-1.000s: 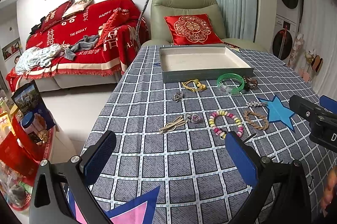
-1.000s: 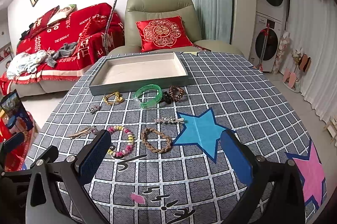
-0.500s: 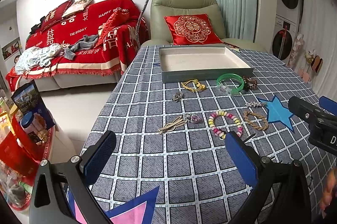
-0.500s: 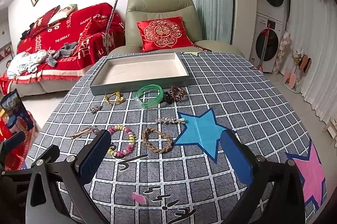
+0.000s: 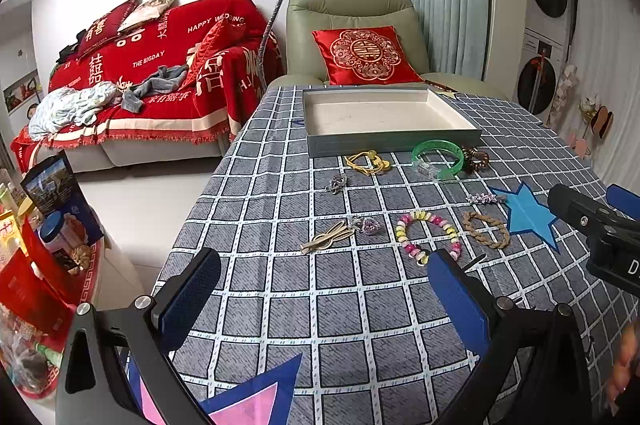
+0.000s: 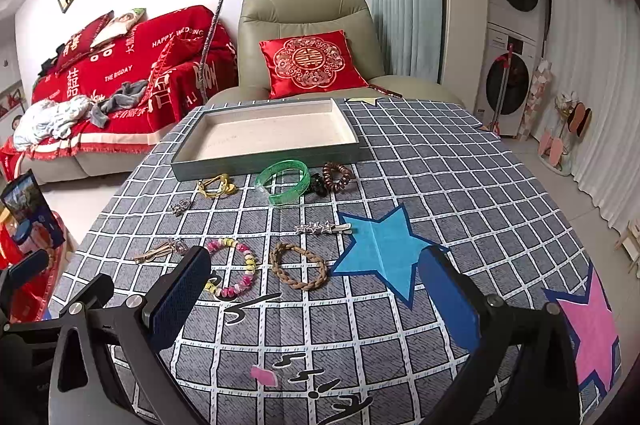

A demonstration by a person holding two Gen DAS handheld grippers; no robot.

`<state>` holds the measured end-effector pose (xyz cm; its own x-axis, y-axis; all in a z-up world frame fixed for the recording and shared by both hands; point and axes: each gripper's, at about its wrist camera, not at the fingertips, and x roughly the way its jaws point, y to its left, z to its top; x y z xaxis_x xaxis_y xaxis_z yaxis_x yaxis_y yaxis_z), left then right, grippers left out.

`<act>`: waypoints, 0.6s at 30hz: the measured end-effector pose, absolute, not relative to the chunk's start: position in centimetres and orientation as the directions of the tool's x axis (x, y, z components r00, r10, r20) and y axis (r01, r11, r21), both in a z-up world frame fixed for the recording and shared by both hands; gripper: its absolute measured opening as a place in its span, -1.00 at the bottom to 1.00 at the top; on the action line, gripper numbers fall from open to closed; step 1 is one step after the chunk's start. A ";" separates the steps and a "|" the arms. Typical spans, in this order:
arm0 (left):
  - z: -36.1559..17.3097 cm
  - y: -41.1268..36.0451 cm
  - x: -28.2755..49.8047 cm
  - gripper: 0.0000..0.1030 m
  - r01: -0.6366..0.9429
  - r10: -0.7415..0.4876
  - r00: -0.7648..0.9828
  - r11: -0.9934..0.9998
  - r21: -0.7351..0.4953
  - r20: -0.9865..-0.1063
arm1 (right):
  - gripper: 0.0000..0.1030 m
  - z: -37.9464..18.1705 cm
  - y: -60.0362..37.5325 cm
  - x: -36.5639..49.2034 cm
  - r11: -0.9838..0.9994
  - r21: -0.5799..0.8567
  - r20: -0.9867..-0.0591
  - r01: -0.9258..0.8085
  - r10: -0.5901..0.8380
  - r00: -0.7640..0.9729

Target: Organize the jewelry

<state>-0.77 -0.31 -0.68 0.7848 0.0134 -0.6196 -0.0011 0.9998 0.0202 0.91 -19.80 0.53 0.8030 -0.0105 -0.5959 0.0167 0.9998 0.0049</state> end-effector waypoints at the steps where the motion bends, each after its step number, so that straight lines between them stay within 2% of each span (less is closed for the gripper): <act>1: -0.7 -0.3 -0.8 1.00 -0.001 0.013 0.785 1.000 0.020 -0.619 | 1.00 0.5 -19.8 0.9 1.000 0.005 -0.596 0.017 -0.010 0.803; 18: -0.8 -0.4 -0.7 1.00 -0.002 0.013 0.784 1.000 0.019 -0.621 | 1.00 0.5 -19.8 0.9 1.000 0.006 -0.597 0.016 -0.009 0.802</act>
